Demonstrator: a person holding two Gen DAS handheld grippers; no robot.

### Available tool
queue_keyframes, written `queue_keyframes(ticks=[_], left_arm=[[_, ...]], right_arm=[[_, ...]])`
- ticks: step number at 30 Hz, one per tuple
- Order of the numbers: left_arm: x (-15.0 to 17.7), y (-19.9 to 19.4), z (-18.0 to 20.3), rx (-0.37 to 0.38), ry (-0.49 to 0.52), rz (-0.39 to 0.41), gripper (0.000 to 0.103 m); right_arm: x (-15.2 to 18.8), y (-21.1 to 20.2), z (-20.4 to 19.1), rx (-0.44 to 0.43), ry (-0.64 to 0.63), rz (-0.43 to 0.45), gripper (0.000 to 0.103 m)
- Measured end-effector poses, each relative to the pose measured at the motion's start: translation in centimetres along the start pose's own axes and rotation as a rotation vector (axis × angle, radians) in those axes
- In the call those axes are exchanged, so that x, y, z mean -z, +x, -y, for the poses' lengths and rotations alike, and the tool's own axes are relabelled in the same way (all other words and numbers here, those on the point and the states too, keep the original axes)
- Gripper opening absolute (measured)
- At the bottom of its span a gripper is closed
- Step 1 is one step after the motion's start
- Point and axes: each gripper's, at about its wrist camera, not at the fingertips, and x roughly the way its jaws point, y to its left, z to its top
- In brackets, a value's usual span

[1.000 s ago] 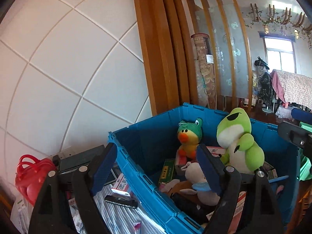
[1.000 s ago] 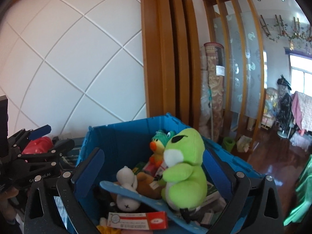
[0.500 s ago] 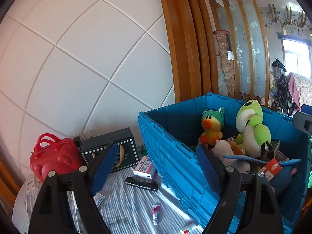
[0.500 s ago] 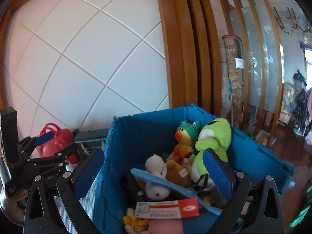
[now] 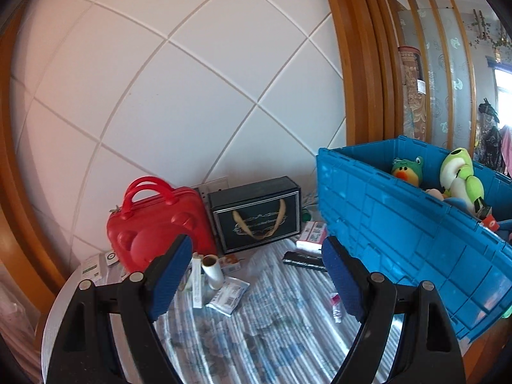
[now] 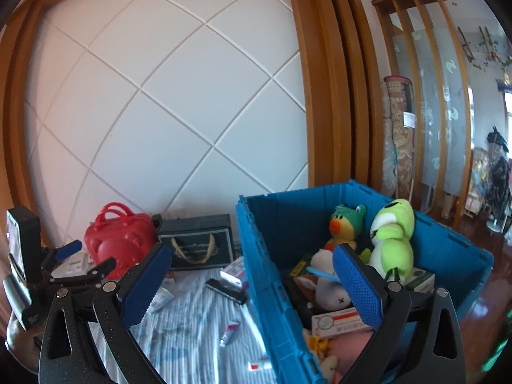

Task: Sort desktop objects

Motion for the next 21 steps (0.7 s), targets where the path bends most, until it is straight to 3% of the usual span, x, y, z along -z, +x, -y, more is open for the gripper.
queue_keyframes(ticks=[5,11,16,21], left_arm=[[1.8,-0.5,-3.5,-0.026,-0.003,-0.016,0.083],[3.7,-0.6,-4.1,-0.008,-0.006,-0.023,0.083],[5.1,-2.1,-2.0,0.002,0.0,0.014,0.083],[6.3,-4.6,2.5,0.05,0.036,0.022,0.083]], right_arm=[[1.0,0.0,-2.8,-0.008,0.016,-0.022,0.103],[2.5,-0.1,-4.9,0.013,0.02,-0.062,0.103],[4.2,-1.3,-5.5,0.081,0.007,-0.068,0.103],[6.8,-2.9,-4.5,0.089,0.015,-0.109,0.103]])
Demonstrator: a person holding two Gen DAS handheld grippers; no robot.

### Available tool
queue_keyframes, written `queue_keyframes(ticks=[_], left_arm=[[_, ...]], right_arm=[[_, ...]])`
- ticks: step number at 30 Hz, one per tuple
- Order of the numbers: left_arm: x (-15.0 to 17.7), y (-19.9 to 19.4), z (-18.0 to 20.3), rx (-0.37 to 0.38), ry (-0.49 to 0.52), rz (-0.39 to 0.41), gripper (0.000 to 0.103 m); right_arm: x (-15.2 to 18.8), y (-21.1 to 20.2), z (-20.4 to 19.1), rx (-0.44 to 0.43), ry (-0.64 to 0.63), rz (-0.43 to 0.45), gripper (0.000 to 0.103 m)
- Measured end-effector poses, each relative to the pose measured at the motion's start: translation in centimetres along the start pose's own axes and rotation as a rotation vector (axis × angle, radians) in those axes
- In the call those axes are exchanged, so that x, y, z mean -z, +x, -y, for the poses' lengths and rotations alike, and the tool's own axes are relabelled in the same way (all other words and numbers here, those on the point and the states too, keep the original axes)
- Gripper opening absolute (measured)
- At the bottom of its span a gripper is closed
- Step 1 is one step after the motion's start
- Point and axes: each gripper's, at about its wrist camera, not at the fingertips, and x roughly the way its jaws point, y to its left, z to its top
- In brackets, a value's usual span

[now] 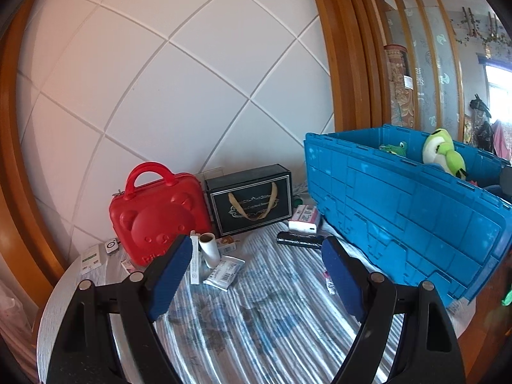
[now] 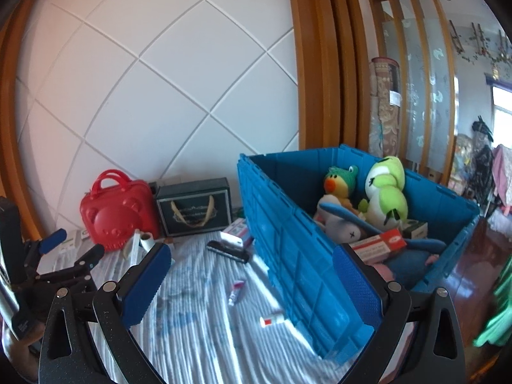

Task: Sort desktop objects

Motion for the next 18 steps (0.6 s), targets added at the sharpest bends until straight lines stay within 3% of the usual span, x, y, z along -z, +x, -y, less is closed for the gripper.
queue_keyframes(ticks=[5,9,13,18], left_arm=[[0.1,-2.4,5.9,-0.014,0.092,-0.005,0.083],[-0.1,-5.7,8.7,0.022,0.024,0.017,0.083],[-0.3,-9.5,12.1,-0.04,0.016,0.063,0.083],[-0.7,-13.1,15.3,-0.018,0.02,0.099,0.083]], right_arm=[[1.6,-1.4,3.0,-0.023,0.031,-0.034,0.103],[2.5,-3.3,5.5,-0.043,0.031,-0.048,0.103],[3.9,-6.5,7.8,-0.071,0.016,-0.047,0.103],[5.8,-10.0,10.4,-0.088,0.008,-0.042,0.103]])
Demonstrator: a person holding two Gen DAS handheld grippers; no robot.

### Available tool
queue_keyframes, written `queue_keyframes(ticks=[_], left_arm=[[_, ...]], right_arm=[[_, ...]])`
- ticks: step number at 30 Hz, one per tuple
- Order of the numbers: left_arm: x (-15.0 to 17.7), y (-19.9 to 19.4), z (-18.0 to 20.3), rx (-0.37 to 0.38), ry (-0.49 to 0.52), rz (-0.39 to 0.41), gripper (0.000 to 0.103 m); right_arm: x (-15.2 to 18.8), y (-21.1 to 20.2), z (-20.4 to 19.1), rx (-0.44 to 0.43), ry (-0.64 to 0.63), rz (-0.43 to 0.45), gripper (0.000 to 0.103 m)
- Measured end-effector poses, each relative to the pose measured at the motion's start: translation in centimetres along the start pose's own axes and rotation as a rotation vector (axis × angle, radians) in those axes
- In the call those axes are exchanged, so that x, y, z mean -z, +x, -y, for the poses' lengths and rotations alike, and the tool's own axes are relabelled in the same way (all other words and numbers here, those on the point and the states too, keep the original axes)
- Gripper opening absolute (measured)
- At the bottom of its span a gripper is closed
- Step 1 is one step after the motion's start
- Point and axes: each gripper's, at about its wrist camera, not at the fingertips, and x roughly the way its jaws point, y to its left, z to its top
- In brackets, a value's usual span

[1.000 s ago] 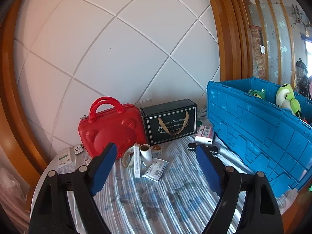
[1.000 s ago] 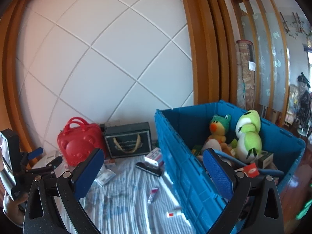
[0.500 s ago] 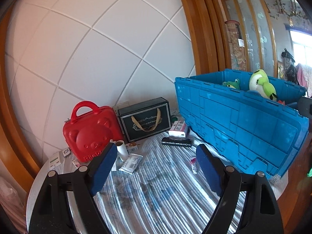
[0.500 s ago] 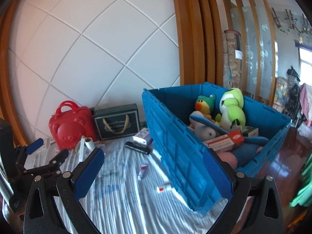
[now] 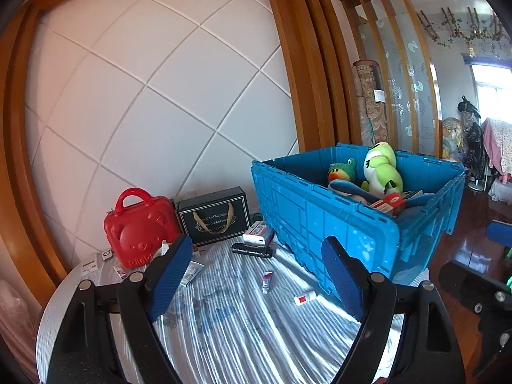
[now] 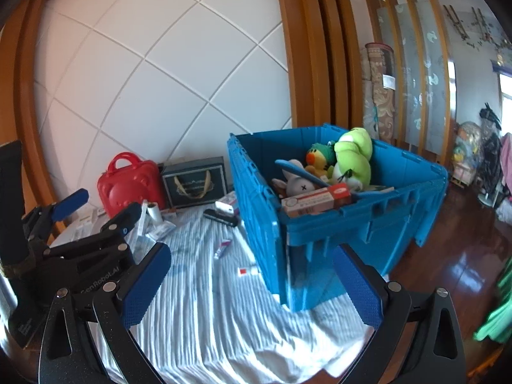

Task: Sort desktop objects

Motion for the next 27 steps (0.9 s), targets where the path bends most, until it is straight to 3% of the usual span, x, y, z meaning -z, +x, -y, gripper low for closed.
queue_keyframes(ticks=[9,27], left_arm=[[-0.7,-2.4,2.3,0.041,-0.05,0.006,0.083],[-1.2,-2.8,2.0,0.08,-0.06,-0.024,0.083]], right_arm=[[1.1,-4.1,2.5,0.034,0.019,0.04,0.103],[0.9,-3.6,1.5,0.011,0.013,0.042,0.103]])
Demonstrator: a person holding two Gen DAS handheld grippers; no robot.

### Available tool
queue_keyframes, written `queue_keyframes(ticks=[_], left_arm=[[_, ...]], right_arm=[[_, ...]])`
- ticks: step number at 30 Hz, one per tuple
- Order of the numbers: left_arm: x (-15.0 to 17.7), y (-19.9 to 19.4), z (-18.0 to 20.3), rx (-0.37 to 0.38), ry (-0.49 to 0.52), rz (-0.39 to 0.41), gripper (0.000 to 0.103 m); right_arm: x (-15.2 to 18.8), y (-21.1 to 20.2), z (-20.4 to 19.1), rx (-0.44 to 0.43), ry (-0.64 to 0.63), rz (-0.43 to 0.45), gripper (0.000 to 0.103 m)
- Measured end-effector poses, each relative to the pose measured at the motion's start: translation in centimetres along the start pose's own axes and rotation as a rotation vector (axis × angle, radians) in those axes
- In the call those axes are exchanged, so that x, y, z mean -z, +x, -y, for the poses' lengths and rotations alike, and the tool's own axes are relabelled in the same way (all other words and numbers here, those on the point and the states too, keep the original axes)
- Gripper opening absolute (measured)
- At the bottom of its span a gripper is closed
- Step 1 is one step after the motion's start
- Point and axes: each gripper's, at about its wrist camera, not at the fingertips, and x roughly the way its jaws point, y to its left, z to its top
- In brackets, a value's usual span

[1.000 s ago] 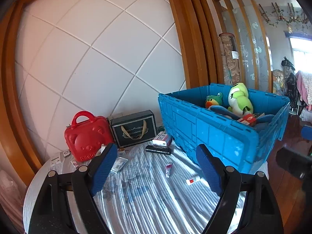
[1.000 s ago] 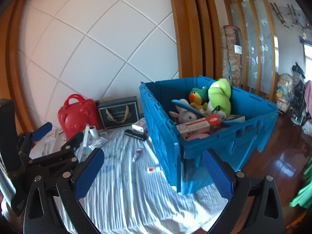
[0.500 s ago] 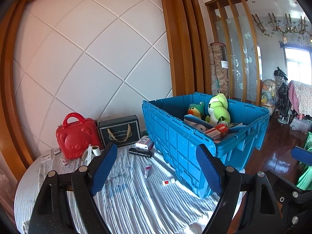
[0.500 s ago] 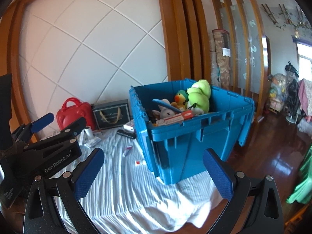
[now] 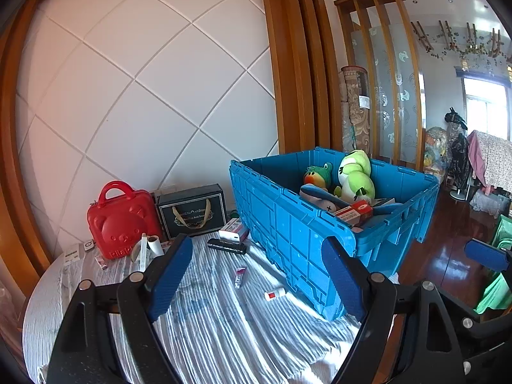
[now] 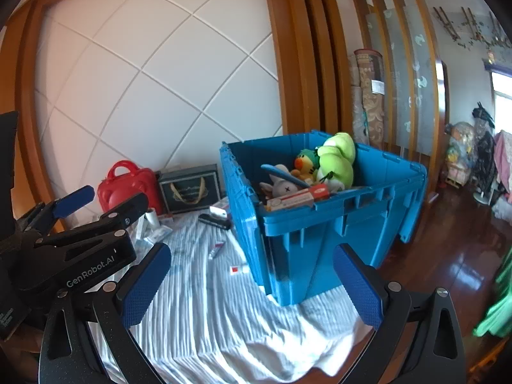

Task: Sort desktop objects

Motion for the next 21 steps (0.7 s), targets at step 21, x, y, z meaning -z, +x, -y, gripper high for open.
queue_keyframes(ticks=[21], left_arm=[[-0.25,-0.34,-0.61,-0.045,0.008,0.025,0.083]], right_arm=[[-0.62,0.39,0.4,0.055,-0.013,0.02,0.103]])
